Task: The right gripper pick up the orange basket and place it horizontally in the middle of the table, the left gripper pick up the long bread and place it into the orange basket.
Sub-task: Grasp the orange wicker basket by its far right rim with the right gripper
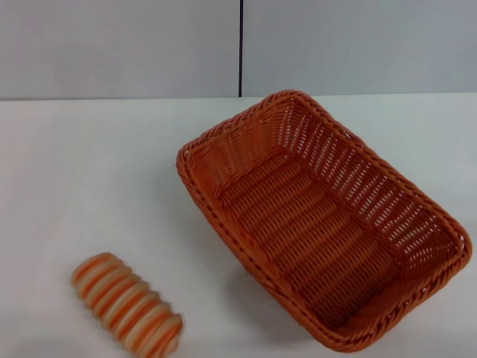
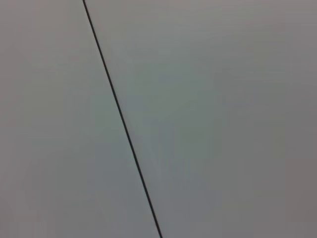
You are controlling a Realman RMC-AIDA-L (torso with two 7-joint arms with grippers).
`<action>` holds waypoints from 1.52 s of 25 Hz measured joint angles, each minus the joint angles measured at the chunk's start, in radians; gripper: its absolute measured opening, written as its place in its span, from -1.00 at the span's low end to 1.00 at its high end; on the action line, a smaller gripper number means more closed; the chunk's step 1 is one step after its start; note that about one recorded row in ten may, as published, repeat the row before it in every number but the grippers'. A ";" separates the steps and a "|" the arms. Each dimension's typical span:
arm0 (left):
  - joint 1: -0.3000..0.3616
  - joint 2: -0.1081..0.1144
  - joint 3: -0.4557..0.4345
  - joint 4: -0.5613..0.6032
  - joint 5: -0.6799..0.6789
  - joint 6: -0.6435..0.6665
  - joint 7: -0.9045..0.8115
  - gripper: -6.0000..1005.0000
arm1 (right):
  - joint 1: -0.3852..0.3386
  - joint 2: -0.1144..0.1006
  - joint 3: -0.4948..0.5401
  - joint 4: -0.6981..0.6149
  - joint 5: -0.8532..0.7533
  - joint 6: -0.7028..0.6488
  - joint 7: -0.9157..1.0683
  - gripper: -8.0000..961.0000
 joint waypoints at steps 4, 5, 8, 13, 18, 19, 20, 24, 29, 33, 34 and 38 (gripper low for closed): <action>0.008 0.000 -0.003 0.000 -0.001 0.000 0.001 0.50 | 0.001 0.000 0.000 -0.023 -0.004 0.014 0.036 0.69; 0.009 0.000 -0.003 0.001 -0.001 0.000 0.001 0.49 | 0.001 0.000 0.000 -0.026 -0.004 0.016 0.040 0.69; 0.012 0.001 -0.001 0.006 -0.001 0.001 0.001 0.49 | 0.002 -0.001 0.000 -0.027 -0.005 0.024 0.045 0.68; 0.020 0.002 -0.005 0.008 -0.007 0.004 -0.001 0.49 | 0.007 -0.002 -0.002 -0.063 -0.029 0.033 0.079 0.67; 0.006 0.002 -0.004 0.007 -0.008 -0.001 0.000 0.48 | 0.011 -0.002 -0.005 -0.286 -0.099 -0.017 0.346 0.66; 0.001 0.002 -0.003 0.008 -0.006 -0.007 0.000 0.48 | 0.015 -0.003 -0.005 -0.345 -0.127 -0.020 0.413 0.66; -0.007 0.002 -0.001 0.009 -0.005 -0.012 0.000 0.48 | 0.021 -0.001 -0.005 -0.423 -0.164 -0.022 0.494 0.66; -0.026 0.001 0.000 0.011 -0.004 -0.026 0.001 0.48 | 0.051 0.003 -0.012 -0.648 -0.283 -0.019 0.780 0.65; -0.043 0.000 -0.002 0.005 -0.005 -0.029 0.001 0.47 | 0.099 -0.001 -0.082 -0.891 -0.529 -0.033 1.156 0.64; -0.049 0.000 0.001 0.004 -0.002 -0.032 0.001 0.47 | 0.171 -0.017 -0.179 -1.069 -0.777 -0.023 1.386 0.63; -0.049 -0.001 0.001 0.004 -0.002 -0.032 0.001 0.47 | 0.193 -0.028 -0.215 -1.098 -0.834 -0.013 1.436 0.63; -0.049 -0.001 0.003 0.006 -0.001 -0.033 0.002 0.46 | 0.282 -0.091 -0.346 -1.088 -0.966 0.039 1.560 0.63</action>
